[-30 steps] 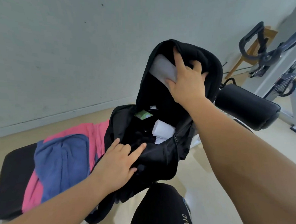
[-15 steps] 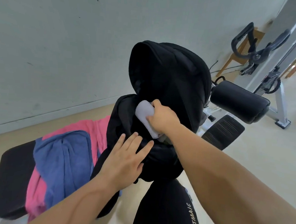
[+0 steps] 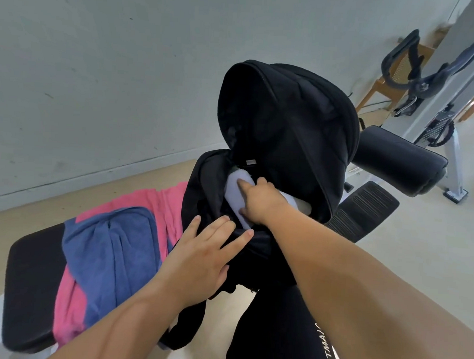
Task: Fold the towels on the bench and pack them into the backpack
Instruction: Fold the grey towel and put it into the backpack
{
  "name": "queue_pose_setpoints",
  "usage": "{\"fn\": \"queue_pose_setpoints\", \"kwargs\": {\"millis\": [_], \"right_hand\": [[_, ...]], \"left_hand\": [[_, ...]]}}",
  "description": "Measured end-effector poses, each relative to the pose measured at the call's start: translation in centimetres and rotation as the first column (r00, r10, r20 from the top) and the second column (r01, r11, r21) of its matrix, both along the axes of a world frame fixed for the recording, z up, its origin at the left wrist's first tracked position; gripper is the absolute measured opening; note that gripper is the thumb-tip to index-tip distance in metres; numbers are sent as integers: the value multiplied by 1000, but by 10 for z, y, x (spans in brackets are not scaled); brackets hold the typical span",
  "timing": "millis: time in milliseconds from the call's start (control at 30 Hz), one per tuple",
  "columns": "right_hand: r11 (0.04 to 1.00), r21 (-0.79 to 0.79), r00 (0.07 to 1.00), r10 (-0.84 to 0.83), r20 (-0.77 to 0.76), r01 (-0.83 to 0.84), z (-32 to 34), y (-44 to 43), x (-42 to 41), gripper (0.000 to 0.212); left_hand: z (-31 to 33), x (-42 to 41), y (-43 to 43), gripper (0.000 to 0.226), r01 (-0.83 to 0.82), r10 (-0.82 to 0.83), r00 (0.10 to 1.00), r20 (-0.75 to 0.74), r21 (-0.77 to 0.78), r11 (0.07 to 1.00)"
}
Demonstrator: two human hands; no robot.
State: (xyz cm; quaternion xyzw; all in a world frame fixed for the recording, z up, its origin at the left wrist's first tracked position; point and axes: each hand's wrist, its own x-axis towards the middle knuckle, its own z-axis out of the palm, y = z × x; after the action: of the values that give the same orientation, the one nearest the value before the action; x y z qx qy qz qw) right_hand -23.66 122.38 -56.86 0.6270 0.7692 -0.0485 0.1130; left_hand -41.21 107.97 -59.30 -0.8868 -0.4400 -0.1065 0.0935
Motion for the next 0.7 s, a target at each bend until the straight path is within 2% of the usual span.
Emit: {"fn": "queue_pose_setpoints", "kwargs": {"millis": [67,133,200,233,300,333,367,400,433,500,533,567,633,667,700], "right_hand": [[995,-99,999,-24,37,28,2,3,-5,96],[990,-132,999,-40,19,42,1,5,-7,92],[994,-107,985,-46,-168,29,-1,6,-3,74],[996,-88,943,-39,-330,10,-1,6,1,65],[997,-75,749,-66,-659,21,7,8,11,56],[995,-87,646,-102,-756,55,10,11,17,54],[992,-97,606,-124,-786,77,11,14,22,53],[991,-102,629,-132,-767,83,10,15,24,52],[994,-86,718,-108,-687,67,8,15,26,52],[1000,-30,909,-9,-417,-3,-3,14,22,50],[999,30,958,51,-282,-44,-6,12,17,48],[987,127,982,117,-151,-98,-6,10,11,45],[918,290,963,260,72,-270,-6,5,4,46],[896,276,937,319,139,-346,-7,3,3,53],[900,193,918,362,164,-390,-8,2,5,60]], "left_hand": [[0,1,1,82,3,-3,1000,-8,2,1000],[2,0,2,81,6,-6,1000,-11,8,1000],[4,-1,3,79,6,-6,1000,-2,12,1000],[4,-2,4,77,6,-6,1000,0,15,1000],[6,-4,4,75,8,-8,1000,0,18,1000],[6,-5,5,75,9,-9,1000,-2,19,1000],[7,-6,6,74,11,-10,1000,-4,18,1000],[7,-6,7,74,13,-13,1000,-4,17,1000],[8,-6,7,74,17,-17,1000,-4,16,1000],[8,-5,8,73,26,-26,1000,-1,16,1000],[8,-4,8,73,29,-29,1000,1,16,999],[8,-3,8,72,30,-30,1000,1,15,999],[7,-1,8,70,27,-27,1000,-1,14,1000],[7,0,8,69,23,-23,1000,2,12,1000],[7,0,8,69,19,-19,1000,6,10,1000]]}}
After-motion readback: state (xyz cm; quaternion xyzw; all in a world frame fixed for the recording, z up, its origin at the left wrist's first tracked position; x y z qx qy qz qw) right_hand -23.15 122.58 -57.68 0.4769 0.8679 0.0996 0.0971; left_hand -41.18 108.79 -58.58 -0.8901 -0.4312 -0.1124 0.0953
